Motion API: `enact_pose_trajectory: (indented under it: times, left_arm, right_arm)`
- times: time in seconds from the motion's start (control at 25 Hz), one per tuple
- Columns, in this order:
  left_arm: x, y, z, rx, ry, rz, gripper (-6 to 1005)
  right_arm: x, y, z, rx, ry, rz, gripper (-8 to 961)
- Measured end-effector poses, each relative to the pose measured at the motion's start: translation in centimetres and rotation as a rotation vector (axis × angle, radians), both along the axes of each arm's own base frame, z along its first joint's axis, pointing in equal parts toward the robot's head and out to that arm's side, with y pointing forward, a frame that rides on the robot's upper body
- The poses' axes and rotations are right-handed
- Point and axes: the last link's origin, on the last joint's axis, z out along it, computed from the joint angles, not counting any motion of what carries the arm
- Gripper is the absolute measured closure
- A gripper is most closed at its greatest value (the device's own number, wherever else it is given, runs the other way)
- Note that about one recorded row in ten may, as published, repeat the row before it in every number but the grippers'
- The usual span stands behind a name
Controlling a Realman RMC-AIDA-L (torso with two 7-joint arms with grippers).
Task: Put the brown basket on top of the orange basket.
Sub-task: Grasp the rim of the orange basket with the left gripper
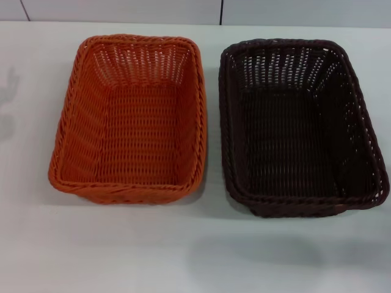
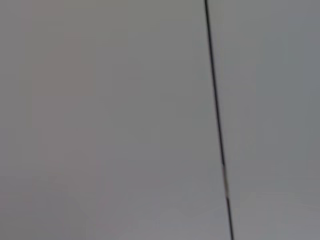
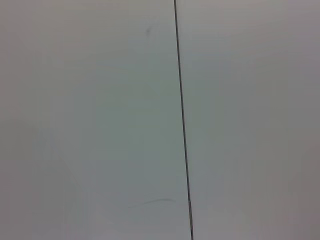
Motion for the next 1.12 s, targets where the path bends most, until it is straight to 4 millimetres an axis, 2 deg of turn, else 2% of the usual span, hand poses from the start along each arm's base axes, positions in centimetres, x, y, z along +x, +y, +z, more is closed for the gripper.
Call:
enact_pose_trajectory:
  times: [0.12,0.16,0.4,0.6,0.72,1.12]
  left_arm:
    - [2.5,0.7,0.5,-0.098,0.019,0.068,216]
    - [3.8,0.9,0.6,-0.140,0.022,0.084,216]
    - [8.7,0.6,0.4,-0.383,0.036,0.149,216]
    - [10.6,-0.2,0.1,-0.483,-0.009,0.168,217]
    - [10.8,-0.3,-0.7,-0.535,-0.034,0.192,217]
    - [8.4,0.2,-5.0,-0.666,-0.088,0.284,217]
  right_arm:
    - [0.0,0.1,0.0,0.001,0.001,0.002,186]
    - [-0.1,0.1,0.0,0.001,0.001,0.003,186]
    - [-0.3,0.5,0.1,0.003,0.001,0.014,186]
    - [-0.4,0.7,0.0,-0.001,0.002,0.016,187]
    - [-0.3,0.6,0.1,0.000,-0.001,0.014,187]
    - [-0.3,0.7,-0.1,-0.012,-0.001,0.011,187]
